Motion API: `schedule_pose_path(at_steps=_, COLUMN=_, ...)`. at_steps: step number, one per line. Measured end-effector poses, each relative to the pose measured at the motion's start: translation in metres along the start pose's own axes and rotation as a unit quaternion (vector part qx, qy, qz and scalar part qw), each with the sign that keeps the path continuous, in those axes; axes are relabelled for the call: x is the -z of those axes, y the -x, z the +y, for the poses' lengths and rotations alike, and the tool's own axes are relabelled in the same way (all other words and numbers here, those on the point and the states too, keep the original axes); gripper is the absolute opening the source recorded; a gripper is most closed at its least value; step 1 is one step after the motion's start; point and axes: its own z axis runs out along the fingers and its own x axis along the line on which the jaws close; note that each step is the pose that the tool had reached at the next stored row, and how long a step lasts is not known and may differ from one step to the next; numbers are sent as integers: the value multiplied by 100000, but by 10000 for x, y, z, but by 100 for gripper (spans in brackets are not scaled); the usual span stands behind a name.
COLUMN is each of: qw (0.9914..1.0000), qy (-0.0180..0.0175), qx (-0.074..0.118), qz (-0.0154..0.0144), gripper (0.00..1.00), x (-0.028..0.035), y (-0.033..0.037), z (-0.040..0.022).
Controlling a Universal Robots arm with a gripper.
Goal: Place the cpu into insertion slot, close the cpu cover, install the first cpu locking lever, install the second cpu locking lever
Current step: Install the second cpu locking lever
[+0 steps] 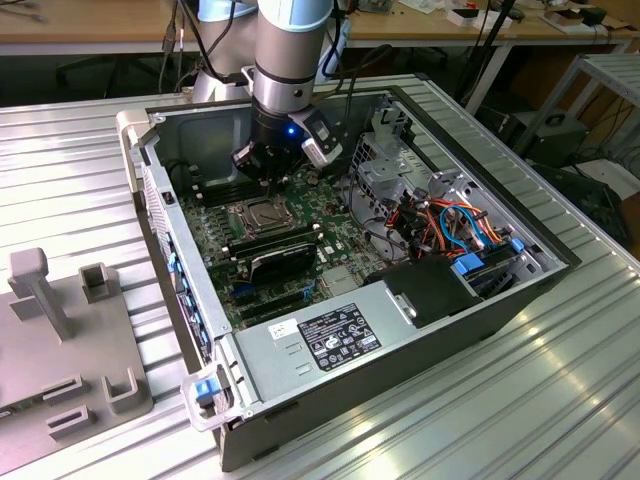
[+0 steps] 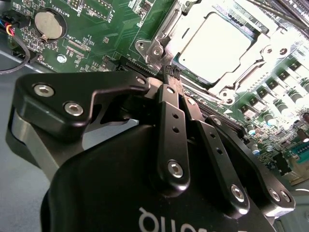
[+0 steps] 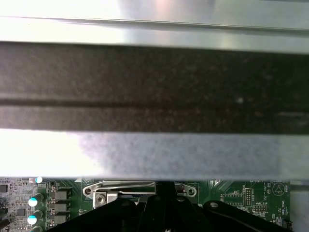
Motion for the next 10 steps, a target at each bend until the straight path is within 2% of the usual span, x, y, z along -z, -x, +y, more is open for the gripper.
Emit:
schedule_pose_path(at_steps=2, qw=100000, qy=16, qx=17, qz=5, gripper=11, x=1, y=0, z=-8)
schedule_pose_path(at_steps=3, qw=100000, qy=14, qx=0, qz=1, gripper=11, x=72, y=1, z=-69)
schedule_pose_path(at_steps=4, qw=100000, qy=13, qx=-2, qz=5, gripper=11, x=134, y=2, z=-156)
schedule_pose_path(at_steps=10, qw=100000, qy=15, qx=0, qz=1, gripper=11, x=141, y=0, z=-284)
